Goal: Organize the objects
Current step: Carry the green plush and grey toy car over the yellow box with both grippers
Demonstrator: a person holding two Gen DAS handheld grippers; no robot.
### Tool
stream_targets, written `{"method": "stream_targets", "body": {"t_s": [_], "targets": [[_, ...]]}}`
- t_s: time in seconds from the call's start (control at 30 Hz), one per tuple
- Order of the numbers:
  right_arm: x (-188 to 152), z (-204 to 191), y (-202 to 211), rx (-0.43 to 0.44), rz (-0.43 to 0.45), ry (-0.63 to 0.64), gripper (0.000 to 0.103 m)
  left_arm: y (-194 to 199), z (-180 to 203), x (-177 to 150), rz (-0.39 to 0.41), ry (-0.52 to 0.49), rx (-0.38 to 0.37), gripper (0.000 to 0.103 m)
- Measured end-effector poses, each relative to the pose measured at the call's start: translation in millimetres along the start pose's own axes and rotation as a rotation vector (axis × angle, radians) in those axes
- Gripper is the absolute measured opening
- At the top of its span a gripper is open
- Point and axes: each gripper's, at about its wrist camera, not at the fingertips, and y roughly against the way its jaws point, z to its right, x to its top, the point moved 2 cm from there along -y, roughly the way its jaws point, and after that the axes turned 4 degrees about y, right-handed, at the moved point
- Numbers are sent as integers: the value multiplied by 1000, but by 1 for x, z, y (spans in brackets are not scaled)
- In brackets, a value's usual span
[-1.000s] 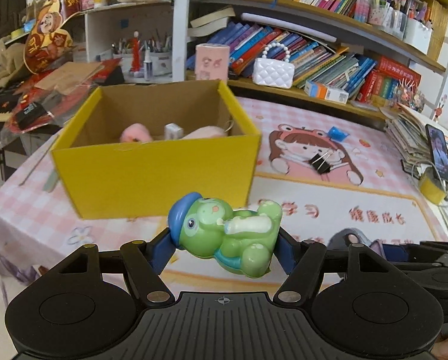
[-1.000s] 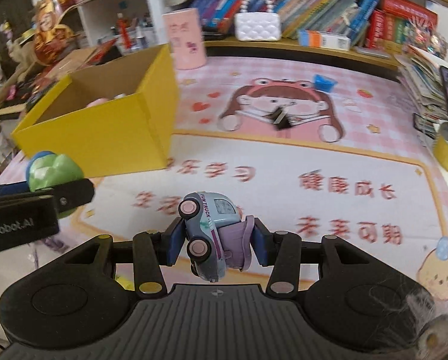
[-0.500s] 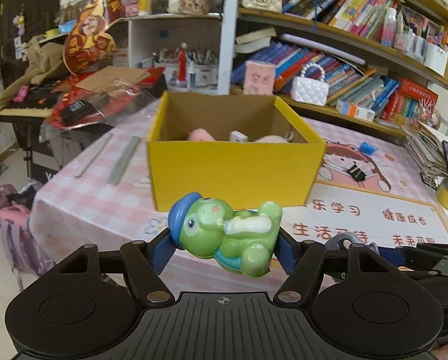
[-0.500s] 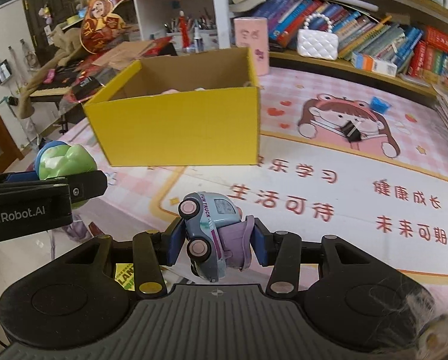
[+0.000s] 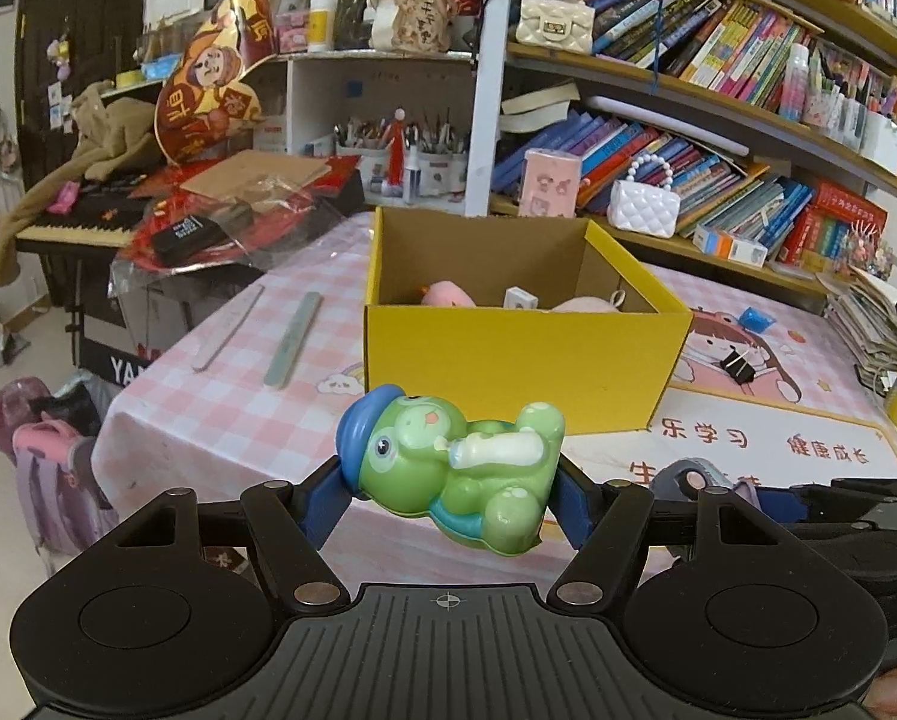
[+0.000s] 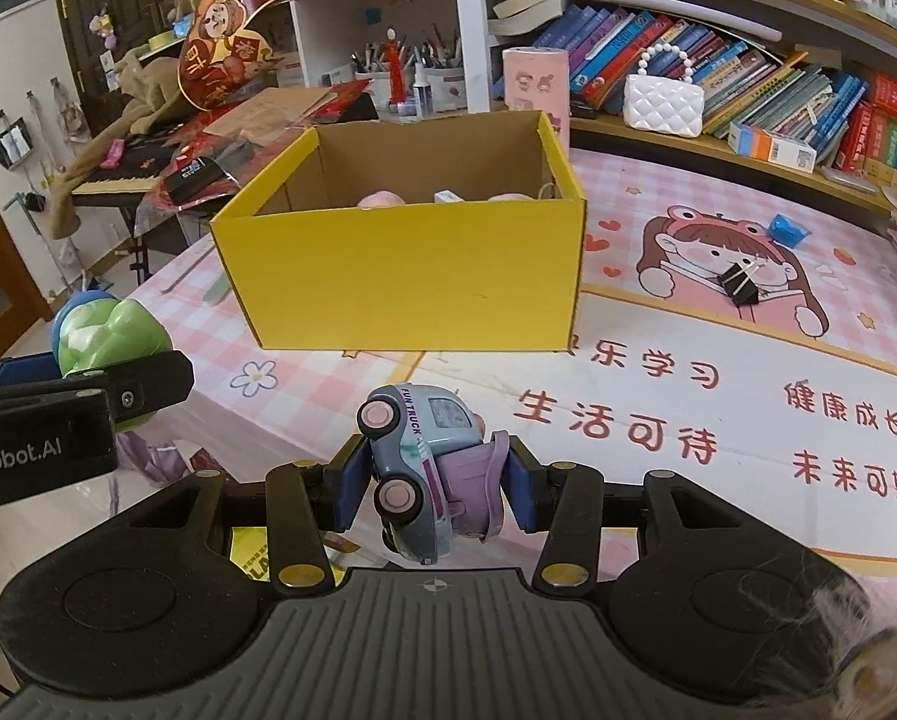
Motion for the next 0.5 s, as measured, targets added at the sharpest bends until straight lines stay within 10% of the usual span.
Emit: {"method": "stream_targets", "body": {"t_s": [0.5], "targets": [[48, 9, -10, -32, 86, 18, 44, -21, 11, 48, 103, -13, 0, 70]]}}
